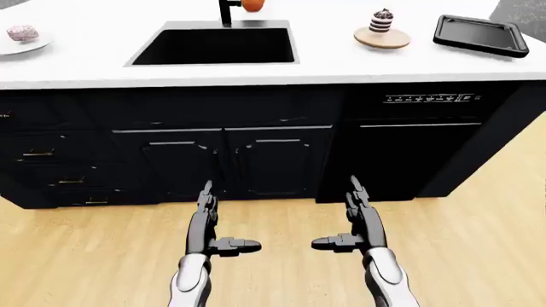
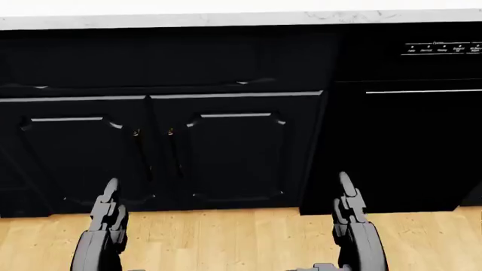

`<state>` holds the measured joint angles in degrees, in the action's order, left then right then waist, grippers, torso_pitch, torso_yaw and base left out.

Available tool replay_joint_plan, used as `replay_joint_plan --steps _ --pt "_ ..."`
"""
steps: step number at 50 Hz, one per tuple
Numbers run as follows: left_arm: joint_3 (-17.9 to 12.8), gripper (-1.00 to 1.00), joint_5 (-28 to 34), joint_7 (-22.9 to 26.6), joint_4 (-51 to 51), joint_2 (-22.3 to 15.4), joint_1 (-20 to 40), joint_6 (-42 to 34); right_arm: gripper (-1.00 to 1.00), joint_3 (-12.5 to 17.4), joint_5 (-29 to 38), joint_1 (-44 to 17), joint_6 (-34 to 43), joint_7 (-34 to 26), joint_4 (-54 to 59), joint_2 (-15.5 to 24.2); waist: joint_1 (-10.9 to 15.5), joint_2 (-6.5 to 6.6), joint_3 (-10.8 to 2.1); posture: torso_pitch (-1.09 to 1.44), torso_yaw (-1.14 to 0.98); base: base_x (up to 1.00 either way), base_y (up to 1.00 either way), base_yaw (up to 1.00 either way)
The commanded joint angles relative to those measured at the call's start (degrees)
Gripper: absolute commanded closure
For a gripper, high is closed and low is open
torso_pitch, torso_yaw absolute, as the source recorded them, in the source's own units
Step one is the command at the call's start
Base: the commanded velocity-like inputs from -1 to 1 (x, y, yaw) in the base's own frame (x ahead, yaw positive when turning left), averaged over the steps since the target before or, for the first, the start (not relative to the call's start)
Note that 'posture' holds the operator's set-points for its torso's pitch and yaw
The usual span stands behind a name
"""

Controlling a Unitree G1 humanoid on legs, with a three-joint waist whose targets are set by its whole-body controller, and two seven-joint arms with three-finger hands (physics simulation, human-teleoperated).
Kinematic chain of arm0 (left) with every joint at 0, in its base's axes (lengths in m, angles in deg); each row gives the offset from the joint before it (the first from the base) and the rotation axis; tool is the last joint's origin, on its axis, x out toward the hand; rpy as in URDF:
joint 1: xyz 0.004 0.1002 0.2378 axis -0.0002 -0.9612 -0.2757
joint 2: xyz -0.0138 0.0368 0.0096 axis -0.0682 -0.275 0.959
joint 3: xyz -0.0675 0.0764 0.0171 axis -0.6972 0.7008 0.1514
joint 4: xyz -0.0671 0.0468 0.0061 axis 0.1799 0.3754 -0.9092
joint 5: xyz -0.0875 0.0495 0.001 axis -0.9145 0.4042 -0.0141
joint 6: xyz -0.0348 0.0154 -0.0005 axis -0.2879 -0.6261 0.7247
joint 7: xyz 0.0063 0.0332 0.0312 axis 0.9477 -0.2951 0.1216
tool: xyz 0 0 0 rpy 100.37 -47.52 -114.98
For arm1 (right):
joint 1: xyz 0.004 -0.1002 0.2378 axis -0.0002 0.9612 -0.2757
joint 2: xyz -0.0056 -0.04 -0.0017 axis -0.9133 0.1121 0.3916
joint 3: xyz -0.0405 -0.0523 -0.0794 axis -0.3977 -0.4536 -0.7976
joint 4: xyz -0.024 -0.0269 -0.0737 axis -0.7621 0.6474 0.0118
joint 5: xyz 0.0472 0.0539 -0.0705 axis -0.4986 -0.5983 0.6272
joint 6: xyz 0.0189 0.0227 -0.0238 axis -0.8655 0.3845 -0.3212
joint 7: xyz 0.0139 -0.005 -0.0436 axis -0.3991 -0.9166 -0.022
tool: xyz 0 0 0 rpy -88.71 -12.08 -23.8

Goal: Move the dessert items from the plate to the tray.

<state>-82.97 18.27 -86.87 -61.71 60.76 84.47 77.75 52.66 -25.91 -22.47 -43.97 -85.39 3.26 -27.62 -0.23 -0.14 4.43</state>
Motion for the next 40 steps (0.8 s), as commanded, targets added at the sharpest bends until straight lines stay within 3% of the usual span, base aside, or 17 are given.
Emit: replay_joint_plan --steps 1,3,4,5,7,12,20,21,23,26,31,34,36,37,38,39,40 --pt "0.3 -1.0 0.7 -0.3 -5.6 -0.2 1.0 3.3 -1.0 -0.2 0.5 -2.0 -4.0 0.6 -3.4 0.0 -0.1 -0.45 -0.05 0.0 0.0 0.0 0.0 0.0" --pt "0.2 -1.0 1.0 -0.4 -4.7 -0.2 1.7 3.5 -1.0 0.0 0.8 -2.1 -4.2 1.0 -3.0 0.2 0.4 -0.03 -3.49 0.0 0.0 0.0 0.0 0.0" --pt "0.0 -1.0 1.0 -0.7 -4.7 -0.2 1.9 3.5 -1.0 0.1 0.5 -2.1 -3.9 1.0 -3.4 0.2 0.4 -0.05 -2.95 0.0 0.0 0.0 0.0 0.0" --pt "0.2 -1.0 1.0 -0.6 -6.0 -0.2 1.5 2.6 -1.0 0.0 0.4 -2.2 -3.7 0.9 -3.5 0.1 0.4 -0.37 -0.98 0.0 0.0 0.0 0.0 0.0" --pt "0.2 -1.0 1.1 -0.4 -6.6 -0.2 1.6 2.2 -1.0 0.1 0.0 -2.3 -2.7 0.8 -4.3 0.1 0.4 -0.41 -4.0 0.0 0.0 0.0 0.0 0.0" --pt "1.0 -1.0 1.0 1.1 -13.4 -0.4 2.3 -4.4 -1.0 1.0 -1.7 -4.6 0.7 0.5 -5.9 0.6 0.5 -0.28 -4.47 0.0 0.0 0.0 0.0 0.0" --pt "-2.3 -1.0 -1.3 4.3 -34.4 -2.6 9.2 -31.3 -1.0 2.5 -1.3 -10.4 20.8 -1.0 -22.2 3.4 0.6 -0.22 -5.16 0.0 0.0 0.0 0.0 0.0" --pt "-3.7 -1.0 -2.6 4.5 -36.9 -3.3 11.7 -36.2 -1.0 3.0 -1.3 -11.8 24.3 -1.4 -24.9 4.0 0.4 0.14 -6.16 0.0 0.0 0.0 0.28 0.0" --pt "-6.0 -1.0 -4.3 4.2 -40.2 -4.6 15.0 -42.2 -1.0 3.8 -1.7 -13.9 28.1 -1.6 -27.4 4.3 0.3 -2.89 -4.45 0.0 0.0 0.0 0.83 0.0" --pt "-8.6 -1.0 -6.5 3.8 -43.6 -7.1 19.1 -49.3 -1.0 4.5 -2.4 -17.0 33.0 -2.1 -30.9 5.1 -0.2 -3.8 -5.16 0.0 0.0 0.0 0.83 0.0" --pt "-10.5 -1.0 -9.5 3.4 -46.6 -9.4 22.3 -55.0 -1.0 4.9 -3.7 -21.6 37.5 -1.4 -31.7 5.9 -0.7 -1.78 -3.78 0.0 0.0 0.0 0.83 0.0" --pt "-10.7 -1.0 -10.8 3.1 -47.3 -10.7 24.6 -57.8 -1.0 4.8 -4.4 -23.9 38.4 -1.0 -30.8 6.1 -0.9 0.56 -3.77 0.0 0.0 0.0 0.83 0.0" --pt "-10.8 -1.0 -11.1 2.5 -46.6 -10.8 25.7 -58.1 -1.0 4.6 -4.7 -24.9 38.4 -0.8 -30.0 6.2 -0.8 2.84 -4.06 0.0 0.0 0.0 0.87 0.0" --pt "-10.6 -1.0 -11.1 2.3 -45.4 -10.8 25.9 -57.4 -1.0 4.6 -5.0 -25.2 37.9 -0.8 -29.3 6.2 -0.8 4.76 -4.52 0.0 0.0 0.0 0.91 0.0" --pt "-10.5 -1.0 -11.2 2.1 -44.7 -11.0 26.3 -57.2 -1.0 4.4 -5.0 -25.3 37.7 -0.9 -28.9 6.3 -0.7 7.87 -5.5 0.0 0.0 0.0 0.91 0.0" --pt "-10.2 -1.0 -11.2 2.0 -44.0 -11.1 26.7 -56.9 -1.0 4.7 -5.3 -25.8 38.4 -0.8 -29.1 6.5 -0.1 5.04 -4.64 0.0 0.0 0.0 0.92 0.0" --pt "-10.3 -1.0 -11.5 1.7 -44.2 -11.1 27.1 -57.6 -1.0 4.9 -5.6 -26.1 38.6 -0.9 -29.2 6.6 -0.1 4.95 -3.95 0.0 0.0 0.0 0.91 0.0"
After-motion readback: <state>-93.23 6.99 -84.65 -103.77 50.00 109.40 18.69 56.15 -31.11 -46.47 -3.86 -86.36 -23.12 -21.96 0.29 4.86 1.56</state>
